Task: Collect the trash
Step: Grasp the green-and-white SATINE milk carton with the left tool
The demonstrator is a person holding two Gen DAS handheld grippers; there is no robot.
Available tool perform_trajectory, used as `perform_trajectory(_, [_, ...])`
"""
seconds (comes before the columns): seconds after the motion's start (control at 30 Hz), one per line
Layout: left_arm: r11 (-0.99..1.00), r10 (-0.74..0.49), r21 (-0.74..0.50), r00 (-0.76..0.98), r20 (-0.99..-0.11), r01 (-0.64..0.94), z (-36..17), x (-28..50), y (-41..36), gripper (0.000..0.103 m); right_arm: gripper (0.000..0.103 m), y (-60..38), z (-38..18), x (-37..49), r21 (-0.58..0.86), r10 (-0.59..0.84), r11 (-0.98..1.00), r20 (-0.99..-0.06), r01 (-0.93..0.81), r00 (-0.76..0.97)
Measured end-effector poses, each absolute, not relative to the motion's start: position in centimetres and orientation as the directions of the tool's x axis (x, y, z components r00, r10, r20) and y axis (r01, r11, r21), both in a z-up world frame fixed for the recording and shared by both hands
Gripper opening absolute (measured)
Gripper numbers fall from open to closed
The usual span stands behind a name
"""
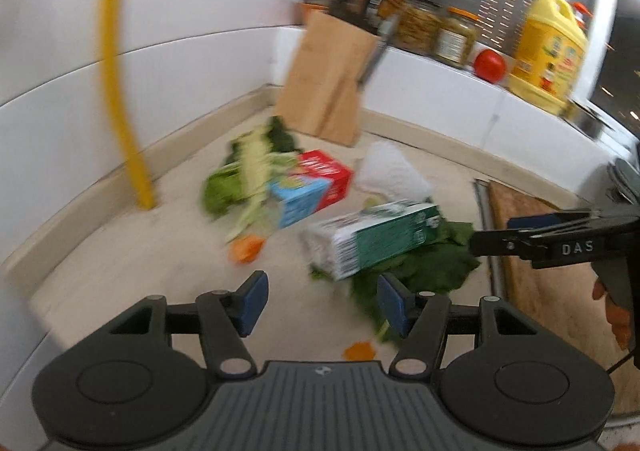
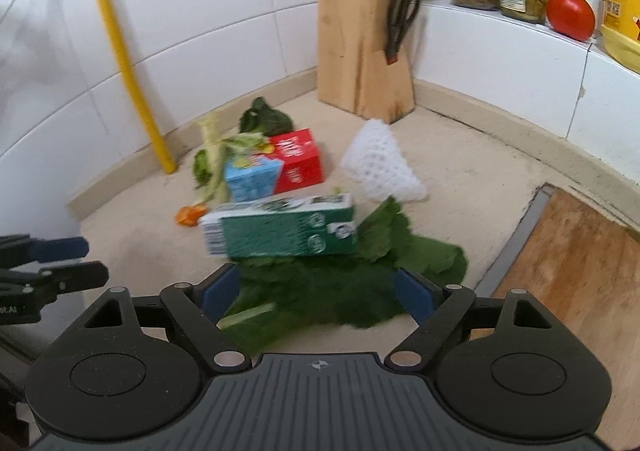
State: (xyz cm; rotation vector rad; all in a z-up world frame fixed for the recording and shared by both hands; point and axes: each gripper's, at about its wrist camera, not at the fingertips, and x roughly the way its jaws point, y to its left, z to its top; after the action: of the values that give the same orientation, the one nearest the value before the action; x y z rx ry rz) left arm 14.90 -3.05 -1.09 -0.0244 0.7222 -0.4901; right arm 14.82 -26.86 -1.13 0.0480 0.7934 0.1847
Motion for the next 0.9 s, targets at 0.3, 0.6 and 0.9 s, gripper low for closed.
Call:
perform_trajectory(0.3, [0.749, -0.524, -0.082, 0.512, -0.681, 0.657, -0.9, 21.3, -8.6, 0.054, 0.089, -30.6, -1.6, 17.0, 0.192, 0.203, 0.977, -0.7, -0.094, 0.685])
perform_trajectory(0.6, [0.566, -0.562, -0.13, 0.266, -0.783, 0.814, -3.1, 27.8, -13.1, 0.063, 0.09, -33.0, -3.0, 17.9, 0.271, 0.222, 0.962, -0.705, -0.034, 0.673])
perform_trajectory(0.9, [0.571, -0.572, -0.202, 0.208, -0.794, 0.796, -4.3, 28.1, -13.1, 0.059, 0.09, -33.8, -4.1, 18.3, 0.291, 0.215, 0.957, -0.725, 0.008, 0.654])
